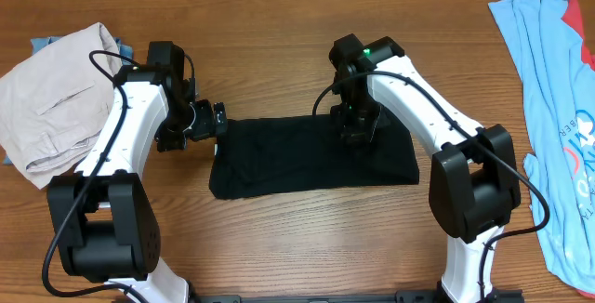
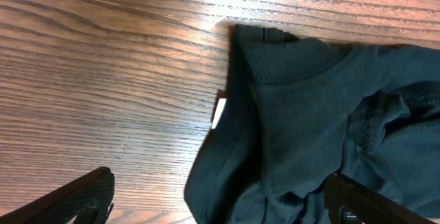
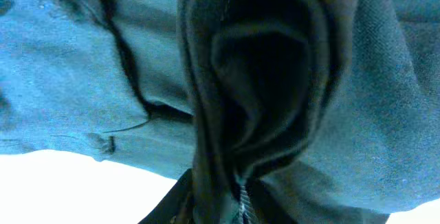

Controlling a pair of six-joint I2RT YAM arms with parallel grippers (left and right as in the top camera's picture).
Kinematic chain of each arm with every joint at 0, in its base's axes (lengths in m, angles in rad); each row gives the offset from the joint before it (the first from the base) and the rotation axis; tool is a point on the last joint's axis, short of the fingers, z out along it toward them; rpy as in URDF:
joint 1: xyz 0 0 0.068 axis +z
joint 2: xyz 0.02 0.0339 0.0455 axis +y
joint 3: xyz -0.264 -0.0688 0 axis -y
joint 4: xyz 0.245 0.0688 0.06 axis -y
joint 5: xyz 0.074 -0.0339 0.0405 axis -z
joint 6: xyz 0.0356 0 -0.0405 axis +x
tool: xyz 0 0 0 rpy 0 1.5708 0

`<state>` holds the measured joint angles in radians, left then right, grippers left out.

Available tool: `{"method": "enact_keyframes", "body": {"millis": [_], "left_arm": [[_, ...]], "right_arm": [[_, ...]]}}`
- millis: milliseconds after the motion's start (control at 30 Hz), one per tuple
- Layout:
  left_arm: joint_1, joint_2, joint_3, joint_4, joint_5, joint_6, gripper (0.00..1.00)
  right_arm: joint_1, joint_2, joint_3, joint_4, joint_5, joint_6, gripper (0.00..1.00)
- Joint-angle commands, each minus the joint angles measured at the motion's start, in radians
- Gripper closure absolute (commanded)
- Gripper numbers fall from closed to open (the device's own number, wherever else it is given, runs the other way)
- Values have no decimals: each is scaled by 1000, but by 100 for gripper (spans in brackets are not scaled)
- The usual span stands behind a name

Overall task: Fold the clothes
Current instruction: 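Fold the strip's right end leftward with the right gripper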

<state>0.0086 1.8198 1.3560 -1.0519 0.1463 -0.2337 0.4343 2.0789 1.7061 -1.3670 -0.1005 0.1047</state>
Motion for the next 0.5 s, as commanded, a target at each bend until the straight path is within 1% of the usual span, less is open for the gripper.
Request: {"method": "enact_keyframes", "body": {"millis": [0,167,300,400,467], "left_arm": [[4,9,21,1,15,-5,0],[4,9,21,0,13,-5,0],[4,9,21,3,11,-5,0],[4,9,21,3,10,-2,0],[4,9,21,3,11,-1,0]], "right_arm": [[2,-6,3,1,-32,3,77],[2,-37,23,3,-32,-17,75],[2,-88,39,-14,-2,-24,74],[-5,-137,39,-20,83,31,74],[-14,-154,39,-20,96,38,74]]}}
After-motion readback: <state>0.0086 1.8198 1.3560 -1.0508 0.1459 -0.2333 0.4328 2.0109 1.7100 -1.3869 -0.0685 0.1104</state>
